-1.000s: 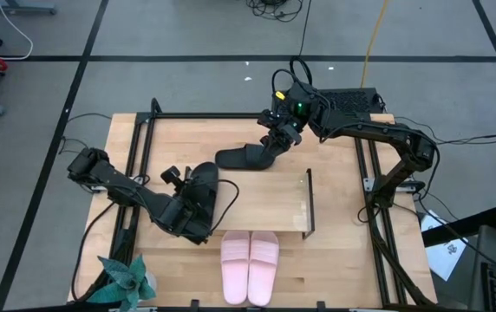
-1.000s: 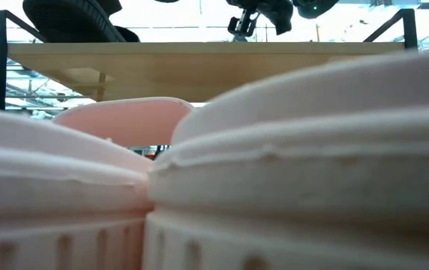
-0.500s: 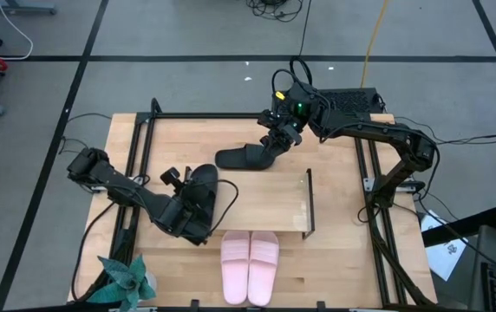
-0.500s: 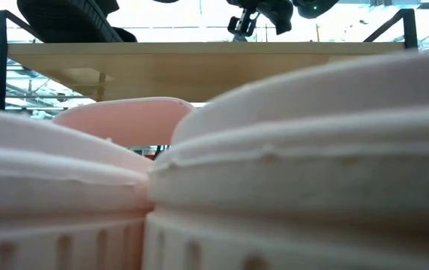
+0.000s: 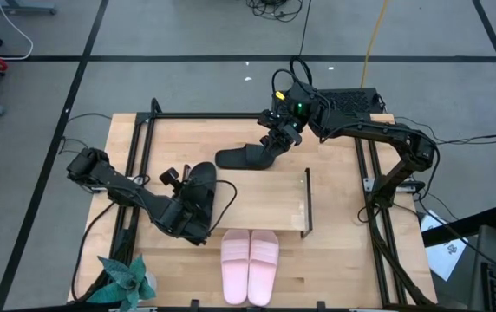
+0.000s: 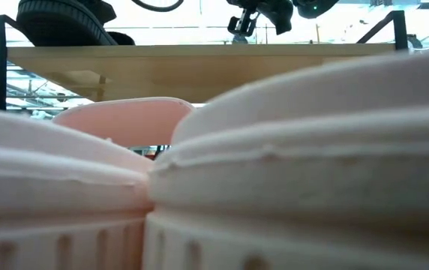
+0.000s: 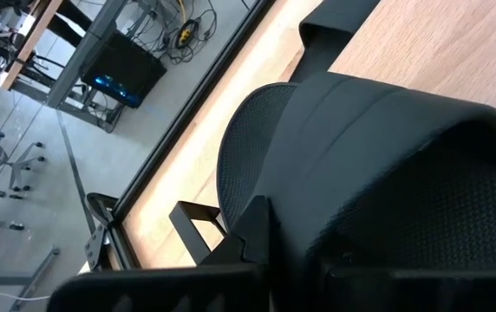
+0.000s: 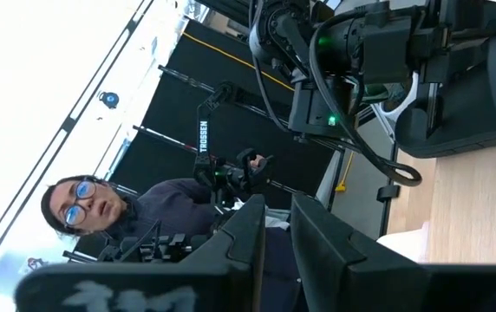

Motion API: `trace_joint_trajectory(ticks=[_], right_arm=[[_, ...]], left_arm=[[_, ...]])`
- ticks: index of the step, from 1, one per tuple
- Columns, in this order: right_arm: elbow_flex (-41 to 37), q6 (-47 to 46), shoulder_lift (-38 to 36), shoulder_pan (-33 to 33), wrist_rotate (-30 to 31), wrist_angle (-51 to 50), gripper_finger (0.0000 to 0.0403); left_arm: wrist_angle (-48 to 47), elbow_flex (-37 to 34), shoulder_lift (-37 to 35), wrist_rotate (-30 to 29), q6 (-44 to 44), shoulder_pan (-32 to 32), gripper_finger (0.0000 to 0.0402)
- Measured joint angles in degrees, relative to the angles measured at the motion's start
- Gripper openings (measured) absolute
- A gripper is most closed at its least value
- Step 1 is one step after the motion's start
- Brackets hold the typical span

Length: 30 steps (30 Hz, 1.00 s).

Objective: Pick and place slides into the shelf
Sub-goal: Put the top black slide on the shelf

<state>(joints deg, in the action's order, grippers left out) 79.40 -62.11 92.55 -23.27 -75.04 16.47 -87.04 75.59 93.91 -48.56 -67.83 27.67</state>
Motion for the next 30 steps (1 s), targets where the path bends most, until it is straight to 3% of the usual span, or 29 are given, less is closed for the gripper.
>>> trace_joint_trajectory(ticks=[17, 30], right_arm=[[0.00, -0.17, 0.00, 0.00, -0.01, 0.02, 0.0052], [0.00, -0.20, 0.00, 0.00, 0.02, 0.01, 0.0052]], left_arm=[[0.60, -0.02, 0.02, 0.59, 0.50, 0.23, 0.0033], [1.00, 0.26, 0.04, 0.97, 4.84, 0.27, 0.0095]])
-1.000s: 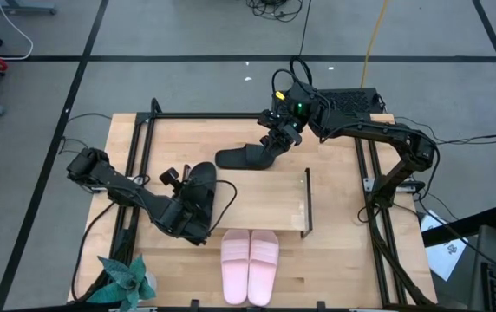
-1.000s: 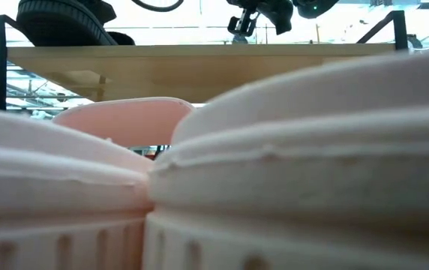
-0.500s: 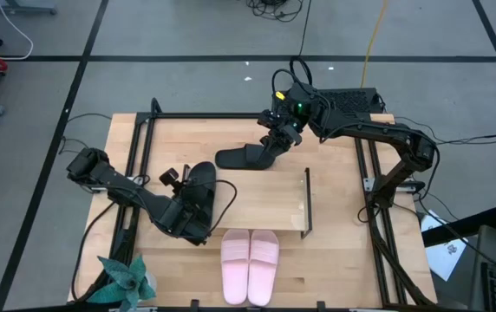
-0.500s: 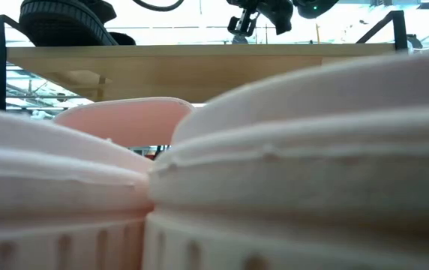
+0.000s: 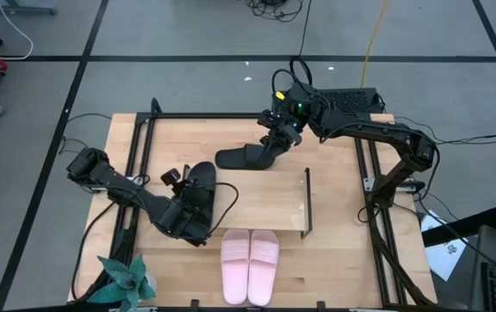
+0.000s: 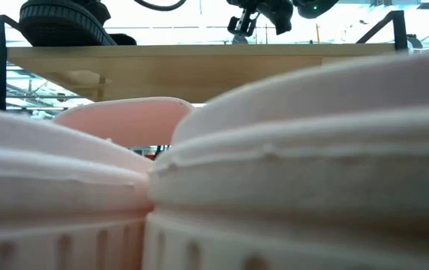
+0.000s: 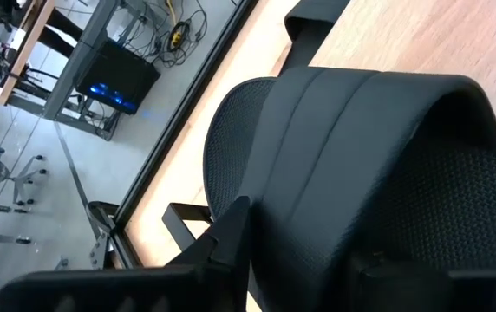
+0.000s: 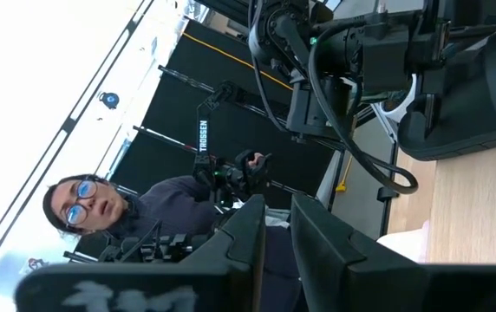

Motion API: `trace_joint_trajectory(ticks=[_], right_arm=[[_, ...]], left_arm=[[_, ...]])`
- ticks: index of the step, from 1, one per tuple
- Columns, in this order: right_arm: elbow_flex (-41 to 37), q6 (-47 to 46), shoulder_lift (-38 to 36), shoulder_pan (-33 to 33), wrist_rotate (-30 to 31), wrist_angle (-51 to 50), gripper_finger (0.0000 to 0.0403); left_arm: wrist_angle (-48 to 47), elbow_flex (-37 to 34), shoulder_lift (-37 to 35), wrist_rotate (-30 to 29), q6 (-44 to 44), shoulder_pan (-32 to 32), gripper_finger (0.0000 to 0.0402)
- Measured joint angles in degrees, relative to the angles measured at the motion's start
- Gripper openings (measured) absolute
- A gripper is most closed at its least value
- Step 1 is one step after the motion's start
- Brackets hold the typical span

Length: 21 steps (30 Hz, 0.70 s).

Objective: Pick and place slides into the shelf
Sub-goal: Put the top black slide on the shelf

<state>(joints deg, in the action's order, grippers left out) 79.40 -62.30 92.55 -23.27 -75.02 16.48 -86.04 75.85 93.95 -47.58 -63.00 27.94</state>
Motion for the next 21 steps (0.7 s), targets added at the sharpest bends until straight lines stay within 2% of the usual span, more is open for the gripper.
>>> trace_joint_trajectory(ticks=[7, 12, 21], right_arm=[[0.00, 0.00, 0.00, 0.00, 0.26, -0.01, 0.0052], [0.00, 0.00, 0.00, 0.00, 0.33, 0.01, 0.0052], [0.00, 0.09, 0.00, 0.11, 0.38, 0.01, 0.0052]], left_arm=[[0.02, 2.48, 0.04, 1.07, 2.55, 0.00, 0.0118], [-0.02, 2.60, 0.04, 3.56, 2.75, 0.00, 0.0132], [-0.02, 2.64, 0.04, 4.39, 2.55, 0.00, 0.0154]])
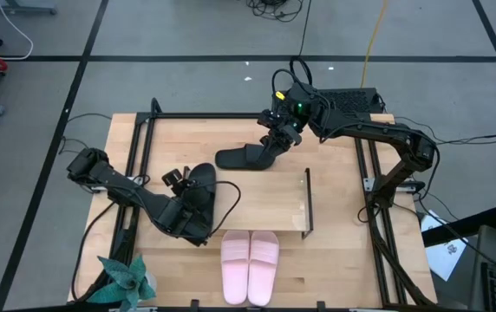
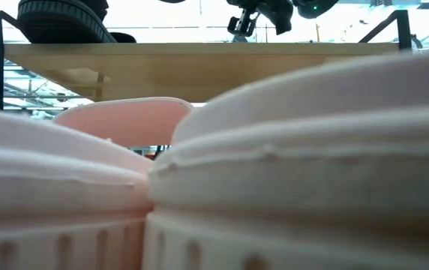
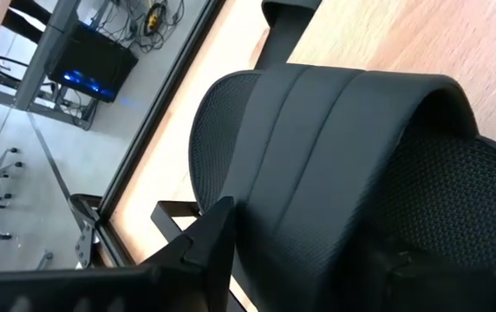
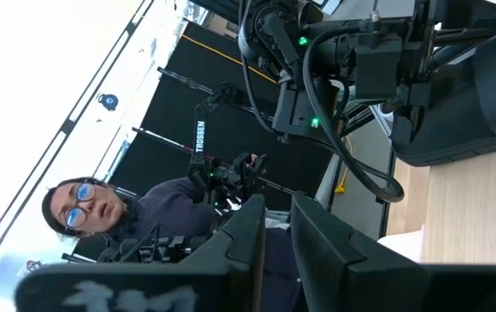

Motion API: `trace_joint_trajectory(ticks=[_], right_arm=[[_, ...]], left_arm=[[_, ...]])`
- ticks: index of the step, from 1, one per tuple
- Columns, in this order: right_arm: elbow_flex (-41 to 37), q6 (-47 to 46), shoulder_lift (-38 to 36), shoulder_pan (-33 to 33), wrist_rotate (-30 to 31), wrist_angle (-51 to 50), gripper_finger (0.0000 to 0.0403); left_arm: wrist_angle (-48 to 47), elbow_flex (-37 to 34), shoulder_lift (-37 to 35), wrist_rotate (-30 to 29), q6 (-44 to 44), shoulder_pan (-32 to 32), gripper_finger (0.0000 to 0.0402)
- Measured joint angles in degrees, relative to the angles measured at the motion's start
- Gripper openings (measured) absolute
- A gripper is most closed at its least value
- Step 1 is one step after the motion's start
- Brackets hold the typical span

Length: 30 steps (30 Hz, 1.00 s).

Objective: Pick and place slides into the shelf
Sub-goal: Put the top black slide on the shelf, then put the black slide on the shelf

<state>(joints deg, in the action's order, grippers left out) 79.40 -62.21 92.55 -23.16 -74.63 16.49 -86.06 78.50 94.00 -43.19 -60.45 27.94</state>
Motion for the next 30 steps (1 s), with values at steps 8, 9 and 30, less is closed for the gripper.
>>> trace_joint_trajectory(ticks=[8, 9, 30], right_arm=[[0.00, -0.08, 0.00, 0.00, 0.21, -0.02, 0.0052], [0.00, -0.09, 0.00, 0.00, 0.80, -0.01, 0.0052], [0.00, -0.12, 0.02, 0.00, 2.67, -0.01, 0.0052]], left_arm=[[0.06, 0.03, -0.37, 0.26, -0.98, 0.00, 0.0182], [0.06, 0.04, -0.42, 0.26, -1.07, 0.00, 0.0188], [-1.34, 6.63, -0.37, 4.21, 4.00, 0.54, 0.0274]])
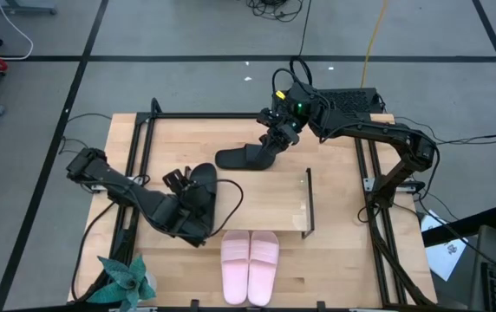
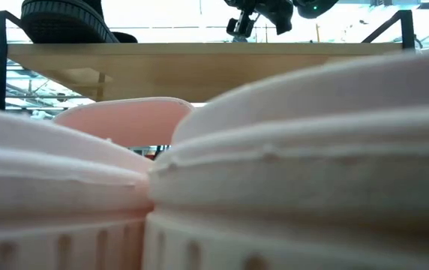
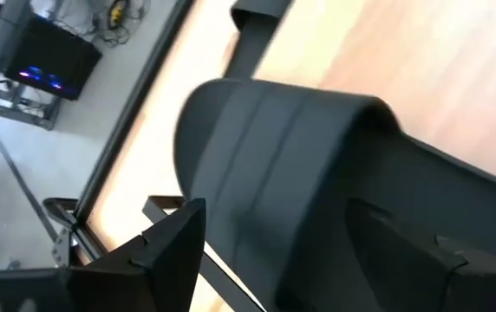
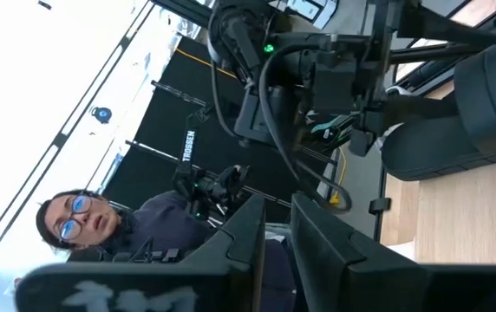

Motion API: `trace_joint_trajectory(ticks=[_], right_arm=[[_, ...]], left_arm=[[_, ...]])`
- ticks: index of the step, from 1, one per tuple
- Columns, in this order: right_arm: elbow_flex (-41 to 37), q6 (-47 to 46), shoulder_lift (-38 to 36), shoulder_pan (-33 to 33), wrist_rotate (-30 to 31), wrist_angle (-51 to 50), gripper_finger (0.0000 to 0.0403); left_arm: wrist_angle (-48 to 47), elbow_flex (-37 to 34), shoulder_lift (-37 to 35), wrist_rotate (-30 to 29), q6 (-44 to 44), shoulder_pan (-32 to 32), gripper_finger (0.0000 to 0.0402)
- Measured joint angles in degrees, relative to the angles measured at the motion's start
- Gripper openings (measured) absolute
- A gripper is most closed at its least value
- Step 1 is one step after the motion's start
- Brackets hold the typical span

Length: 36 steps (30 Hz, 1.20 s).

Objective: Pick and place slides into the shelf
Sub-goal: Put the black slide on the shelf

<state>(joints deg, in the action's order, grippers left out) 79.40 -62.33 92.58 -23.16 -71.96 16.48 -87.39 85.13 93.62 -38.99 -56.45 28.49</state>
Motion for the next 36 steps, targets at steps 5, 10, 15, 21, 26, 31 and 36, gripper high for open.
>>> trace_joint_trajectory(ticks=[5, 10, 15, 21, 26, 31, 36], right_arm=[[0.00, 0.21, 0.00, 0.01, 0.00, 0.01, 0.0052], [0.00, 2.46, 0.00, -0.09, -0.03, 0.01, 0.0052], [0.00, 7.44, 0.02, -0.33, -0.50, 1.57, 0.0052], [0.04, 12.30, 0.02, -4.06, -1.20, 17.79, 0.0052], [0.04, 13.58, 0.02, -10.37, -0.01, 26.17, 0.0052], [0.04, 19.92, 0.02, -16.58, 0.14, 25.48, 0.0052], [0.04, 26.24, 0.02, -20.71, 1.19, 21.11, 0.0052]], left_arm=[[-0.96, 3.23, 0.02, 3.28, 1.25, 0.73, 0.0275], [-2.55, 10.04, -0.22, 0.02, 4.17, 1.25, 0.0274], [-2.51, 16.80, -2.05, -8.94, 11.67, 0.54, 0.0274], [-2.64, 20.37, -7.67, -15.24, 17.58, -2.83, 0.0274], [-2.60, 20.46, -14.01, -16.60, 16.36, -7.66, 0.0273], [-1.33, 20.45, -19.10, -17.09, 16.44, -14.31, 0.0273], [8.65, 20.45, -20.63, -15.46, 27.72, -23.11, 0.0273]])
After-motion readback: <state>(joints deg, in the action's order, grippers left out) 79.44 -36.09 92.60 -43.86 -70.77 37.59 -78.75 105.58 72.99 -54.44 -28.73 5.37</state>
